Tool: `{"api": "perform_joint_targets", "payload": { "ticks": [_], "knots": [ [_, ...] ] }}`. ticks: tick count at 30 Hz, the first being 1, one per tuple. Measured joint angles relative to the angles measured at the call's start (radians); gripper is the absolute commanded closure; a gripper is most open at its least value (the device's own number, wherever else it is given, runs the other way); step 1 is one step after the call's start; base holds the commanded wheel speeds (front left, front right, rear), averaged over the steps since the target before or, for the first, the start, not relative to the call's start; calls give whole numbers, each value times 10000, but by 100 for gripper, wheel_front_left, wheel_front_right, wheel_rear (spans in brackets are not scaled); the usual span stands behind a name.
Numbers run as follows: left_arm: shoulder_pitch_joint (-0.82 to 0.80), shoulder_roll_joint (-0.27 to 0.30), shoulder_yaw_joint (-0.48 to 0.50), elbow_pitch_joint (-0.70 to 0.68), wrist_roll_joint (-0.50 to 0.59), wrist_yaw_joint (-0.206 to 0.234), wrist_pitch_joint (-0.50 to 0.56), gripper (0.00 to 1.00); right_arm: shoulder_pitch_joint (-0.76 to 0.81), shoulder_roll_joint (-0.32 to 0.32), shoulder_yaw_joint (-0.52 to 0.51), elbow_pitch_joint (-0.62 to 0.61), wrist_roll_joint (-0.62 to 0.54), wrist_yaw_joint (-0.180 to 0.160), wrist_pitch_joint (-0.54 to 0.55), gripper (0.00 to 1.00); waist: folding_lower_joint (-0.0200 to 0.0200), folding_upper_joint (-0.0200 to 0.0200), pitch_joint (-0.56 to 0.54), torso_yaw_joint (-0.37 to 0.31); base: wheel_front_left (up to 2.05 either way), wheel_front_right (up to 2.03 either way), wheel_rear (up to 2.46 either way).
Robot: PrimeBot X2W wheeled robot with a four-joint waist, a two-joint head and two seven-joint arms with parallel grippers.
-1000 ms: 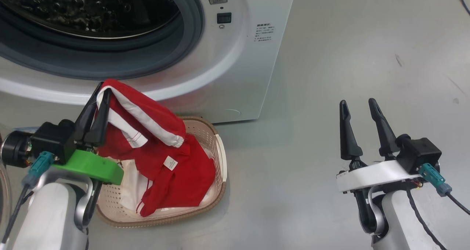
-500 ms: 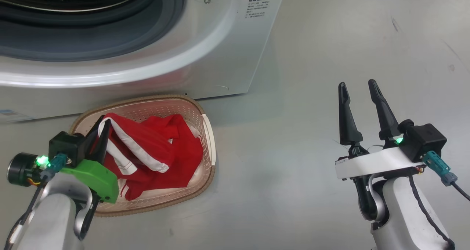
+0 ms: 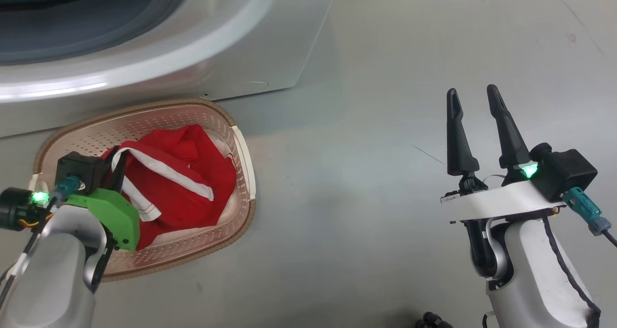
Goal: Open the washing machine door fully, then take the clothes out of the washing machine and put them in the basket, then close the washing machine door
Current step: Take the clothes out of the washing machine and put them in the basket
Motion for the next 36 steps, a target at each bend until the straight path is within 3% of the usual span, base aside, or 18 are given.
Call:
{"api": "perform_joint_targets", "payload": {
  "ticks": [14, 25, 26, 27, 28, 29, 36],
  "knots": [
    [-1389, 205, -115, 1448, 221, -77, 320, 100, -398, 6, 123, -334, 316, -201, -2, 0, 0, 0, 1290, -757, 0, 0, 0],
    [-1590, 199, -259, 2801, 226, -77, 403, 100, -600, 13, 153, -370, 414, -307, 0, 0, 0, 0, 1822, -1059, 0, 0, 0],
    [-1643, 203, -314, 2855, 284, -77, 328, 73, -601, 12, 153, -370, 414, -351, -2, 0, 0, 0, 1822, -1055, 0, 0, 0],
    [-1707, 201, -359, 2890, 360, -77, 253, 29, -603, 13, 151, -370, 414, -368, -2, 0, 0, 0, 1818, -1048, 0, 0, 0],
    [-1778, 194, -405, 2940, 393, -77, 215, 11, -603, 13, 140, -364, 412, -370, 0, 0, 0, 0, 1807, -1035, 0, 0, 0],
    [-1850, 169, -462, 3020, 431, -77, 144, 0, -606, 15, 121, -357, 412, -374, 0, 0, 0, 0, 1788, -1015, 0, 0, 0],
    [-1920, -196, -646, 3662, 430, -84, -341, 0, -765, 13, 4, -255, 314, -364, -2, 0, 0, 0, 1399, -787, 0, 0, 0]
  ]
}}
